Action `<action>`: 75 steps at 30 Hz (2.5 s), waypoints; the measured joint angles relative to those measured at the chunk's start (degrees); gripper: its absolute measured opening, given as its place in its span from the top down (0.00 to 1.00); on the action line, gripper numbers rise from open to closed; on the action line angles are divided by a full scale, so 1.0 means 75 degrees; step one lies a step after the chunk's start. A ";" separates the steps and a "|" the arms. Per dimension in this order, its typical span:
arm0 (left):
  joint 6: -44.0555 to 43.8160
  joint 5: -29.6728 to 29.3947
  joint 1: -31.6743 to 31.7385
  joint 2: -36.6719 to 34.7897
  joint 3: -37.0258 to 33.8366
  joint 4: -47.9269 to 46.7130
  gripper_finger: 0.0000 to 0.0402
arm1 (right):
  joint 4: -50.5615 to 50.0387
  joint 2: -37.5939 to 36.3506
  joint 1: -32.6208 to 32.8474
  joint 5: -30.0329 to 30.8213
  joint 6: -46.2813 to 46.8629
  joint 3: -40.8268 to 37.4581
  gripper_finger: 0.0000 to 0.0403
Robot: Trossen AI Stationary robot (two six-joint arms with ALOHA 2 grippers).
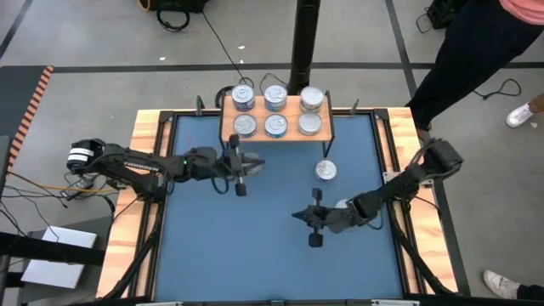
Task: Stack canned seafood by type on shelf
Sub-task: Stack the green tuna can on top of the green tuna can on the shelf
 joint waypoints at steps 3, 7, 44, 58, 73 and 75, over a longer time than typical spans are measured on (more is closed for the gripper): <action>-0.0109 0.0006 -0.0307 -0.0021 -0.0412 0.0523 1.00 | -0.2004 -0.0579 0.0311 -0.0007 0.0977 0.0218 1.00; -0.0133 0.0001 -0.0692 -0.0035 -0.0661 0.0636 1.00 | -0.5237 -0.1253 0.0722 -0.0386 0.2795 0.0893 1.00; -0.0199 -0.0015 -0.1696 -0.0027 -0.0671 -0.0202 1.00 | -0.9728 -0.1542 0.0604 -0.2933 0.6137 0.1183 1.00; -0.0200 -0.0011 -0.1696 -0.0027 -0.0670 -0.0388 1.00 | -1.1415 -0.1539 0.0405 -0.3079 0.5597 0.2117 1.00; -0.0413 0.0462 -0.1723 0.0257 -0.0668 -0.0522 1.00 | -1.0594 -0.1536 0.0391 -0.3200 0.5726 0.1230 1.00; -0.0441 0.0466 -0.1745 0.0474 -0.0668 -0.0414 1.00 | -1.0075 -0.1536 0.0391 -0.3198 0.5671 0.1114 1.00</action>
